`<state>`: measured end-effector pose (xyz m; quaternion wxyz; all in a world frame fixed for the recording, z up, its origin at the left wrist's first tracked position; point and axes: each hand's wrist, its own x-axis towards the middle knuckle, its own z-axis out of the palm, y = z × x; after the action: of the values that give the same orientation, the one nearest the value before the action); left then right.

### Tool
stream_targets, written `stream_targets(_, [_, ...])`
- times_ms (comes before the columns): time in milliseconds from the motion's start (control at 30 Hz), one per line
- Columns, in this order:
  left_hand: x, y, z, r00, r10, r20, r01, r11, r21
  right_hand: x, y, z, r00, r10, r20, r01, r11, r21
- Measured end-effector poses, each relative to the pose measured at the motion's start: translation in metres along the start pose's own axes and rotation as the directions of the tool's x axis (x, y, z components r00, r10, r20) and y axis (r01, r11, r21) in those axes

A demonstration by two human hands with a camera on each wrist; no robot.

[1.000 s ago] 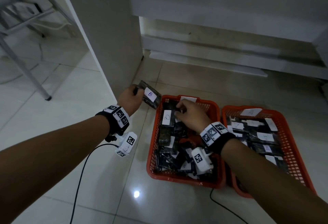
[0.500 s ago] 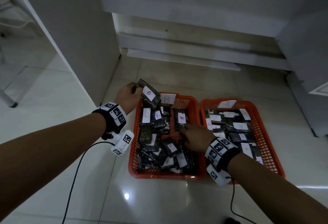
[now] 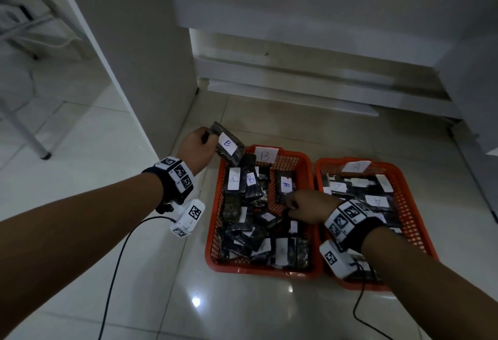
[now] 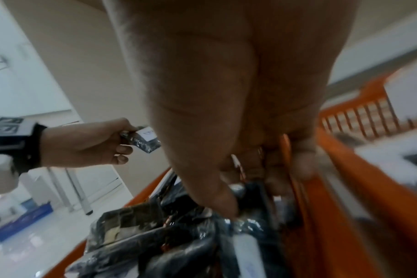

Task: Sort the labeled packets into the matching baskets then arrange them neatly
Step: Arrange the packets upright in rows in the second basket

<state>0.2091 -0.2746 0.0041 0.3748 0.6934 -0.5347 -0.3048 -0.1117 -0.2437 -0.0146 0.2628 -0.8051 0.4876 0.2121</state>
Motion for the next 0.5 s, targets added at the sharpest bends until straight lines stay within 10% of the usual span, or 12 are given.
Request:
stream_targets(367, [-0.001, 0.007, 0.001, 0.999, 0.020, -0.048, -0.019, 1.000, 0.020, -0.002, -0.027, -0.056, 0.783, 0.119, -0.610, 0.237, 0.850, 0.470])
stream_targets(500, [-0.001, 0.003, -0.009, 0.997, -0.009, -0.076, 0.009, 1.000, -0.003, 0.006, -0.055, -0.048, 0.692, -0.137, -0.709, 0.418, 0.877, 0.239])
